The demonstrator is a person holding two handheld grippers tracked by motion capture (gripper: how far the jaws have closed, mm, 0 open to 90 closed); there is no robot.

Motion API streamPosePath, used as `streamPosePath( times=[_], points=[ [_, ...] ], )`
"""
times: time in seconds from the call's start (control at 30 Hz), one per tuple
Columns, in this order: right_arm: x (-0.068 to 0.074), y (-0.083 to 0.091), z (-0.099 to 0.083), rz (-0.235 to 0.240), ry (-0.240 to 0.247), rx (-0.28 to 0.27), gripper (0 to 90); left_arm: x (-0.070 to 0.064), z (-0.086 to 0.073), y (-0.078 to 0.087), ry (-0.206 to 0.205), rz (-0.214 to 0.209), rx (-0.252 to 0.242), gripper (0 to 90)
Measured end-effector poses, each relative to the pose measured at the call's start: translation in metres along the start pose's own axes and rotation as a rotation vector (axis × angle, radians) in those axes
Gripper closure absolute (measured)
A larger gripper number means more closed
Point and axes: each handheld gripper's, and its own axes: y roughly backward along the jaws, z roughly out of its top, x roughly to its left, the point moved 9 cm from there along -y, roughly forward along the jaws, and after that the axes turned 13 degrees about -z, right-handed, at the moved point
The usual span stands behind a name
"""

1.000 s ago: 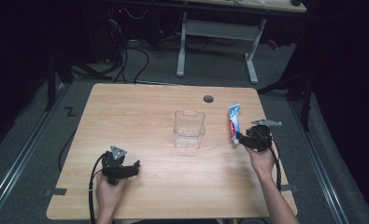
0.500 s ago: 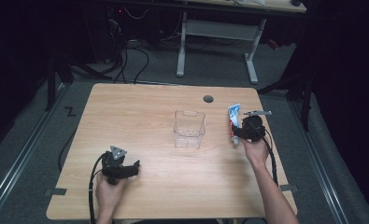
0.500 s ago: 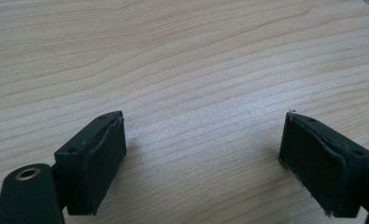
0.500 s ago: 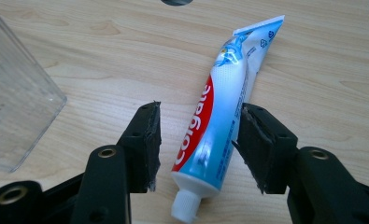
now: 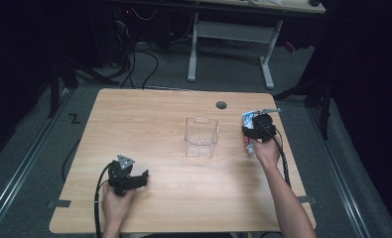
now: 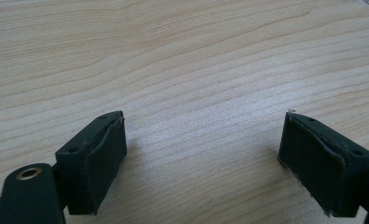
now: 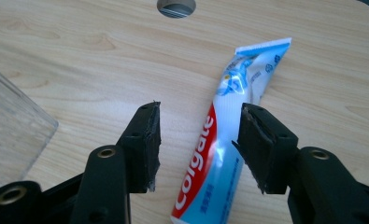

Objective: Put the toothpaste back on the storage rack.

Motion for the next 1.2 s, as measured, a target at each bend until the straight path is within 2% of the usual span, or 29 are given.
streamPosePath(
  times=[0.07,0.27,0.4,0.53,0.7,0.9,0.97,1.17,1.2],
  points=[
    [0.001,-0.002,0.004,0.006,-0.001,0.012,48.5,0.000,0.000,0.000,0.000,0.000,0.000,15.3],
    [0.001,-0.014,0.009,-0.015,-0.007,0.041,48.4,0.000,0.000,0.000,-0.001,0.000,0.000,15.4],
    [0.002,-0.032,0.004,-0.057,0.023,0.095,48.2,0.000,0.000,0.000,-0.001,0.000,0.000,15.4],
    [-0.001,-0.043,0.003,-0.059,-0.014,0.143,48.2,0.000,0.000,0.000,0.000,0.000,-0.001,15.4],
    [-0.001,-0.052,0.003,-0.056,-0.044,0.157,48.2,0.000,0.000,0.000,-0.001,0.000,0.000,15.4],
    [-0.014,-0.063,-0.004,-0.066,-0.090,0.211,47.6,0.000,0.000,0.000,-0.002,0.000,0.001,15.4],
    [-0.016,-0.067,-0.004,-0.035,-0.137,0.216,47.3,0.000,0.000,0.000,-0.002,0.001,0.000,15.5],
    [-0.014,-0.070,-0.004,-0.049,-0.109,0.244,48.6,0.000,0.000,0.000,-0.002,0.001,0.000,15.5],
    [-0.013,-0.071,-0.002,-0.065,-0.077,0.245,49.4,0.000,0.000,0.000,-0.002,0.001,0.000,15.5]
  ],
)
